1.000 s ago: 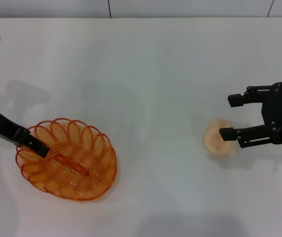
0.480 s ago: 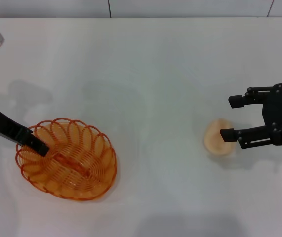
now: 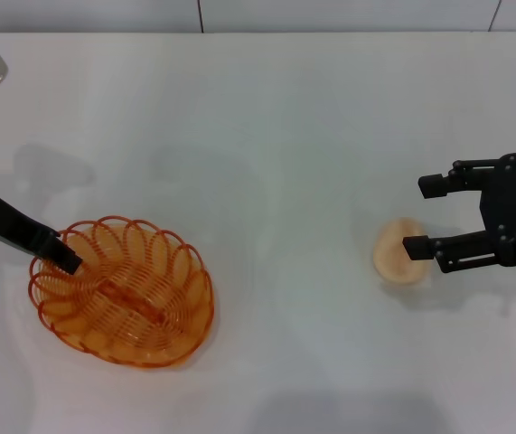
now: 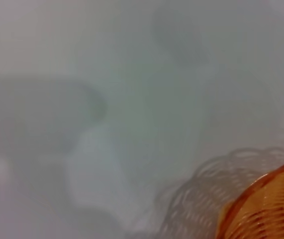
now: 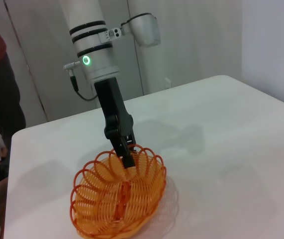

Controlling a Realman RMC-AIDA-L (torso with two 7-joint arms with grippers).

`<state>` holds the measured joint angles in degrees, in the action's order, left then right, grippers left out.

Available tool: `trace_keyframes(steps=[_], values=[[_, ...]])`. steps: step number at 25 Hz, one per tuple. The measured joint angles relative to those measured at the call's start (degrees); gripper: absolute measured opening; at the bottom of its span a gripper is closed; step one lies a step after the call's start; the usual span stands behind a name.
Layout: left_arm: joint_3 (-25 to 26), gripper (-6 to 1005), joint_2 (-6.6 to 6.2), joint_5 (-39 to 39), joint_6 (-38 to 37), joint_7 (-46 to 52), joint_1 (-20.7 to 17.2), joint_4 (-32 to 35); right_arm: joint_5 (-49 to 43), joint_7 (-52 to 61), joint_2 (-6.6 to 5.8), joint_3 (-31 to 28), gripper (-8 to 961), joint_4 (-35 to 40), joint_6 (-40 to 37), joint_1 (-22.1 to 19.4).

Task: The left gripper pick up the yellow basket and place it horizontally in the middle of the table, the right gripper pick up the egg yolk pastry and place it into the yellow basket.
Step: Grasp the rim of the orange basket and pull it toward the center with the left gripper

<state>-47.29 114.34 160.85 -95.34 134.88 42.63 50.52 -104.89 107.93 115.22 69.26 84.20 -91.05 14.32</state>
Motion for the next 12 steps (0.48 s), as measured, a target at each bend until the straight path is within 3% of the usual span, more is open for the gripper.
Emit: trace_keyframes(steps=[1,3,12], values=[[0.01,501,0.0,0.0,0.25,-0.01,0.03,-0.31,0.03,0.0,0.0,0.0,814,0.0,0.0,0.0],[0.0,293,0.0,-0.01,0.64,-0.03,0.1,-0.73,0.04,0.0,0.0,0.0,814,0.0,0.0,0.01],[0.0,210,0.0,-0.01,0.79,-0.12,0.17,-0.87,0.05,0.01,0.0,0.0,813,0.28,-0.09,0.01]])
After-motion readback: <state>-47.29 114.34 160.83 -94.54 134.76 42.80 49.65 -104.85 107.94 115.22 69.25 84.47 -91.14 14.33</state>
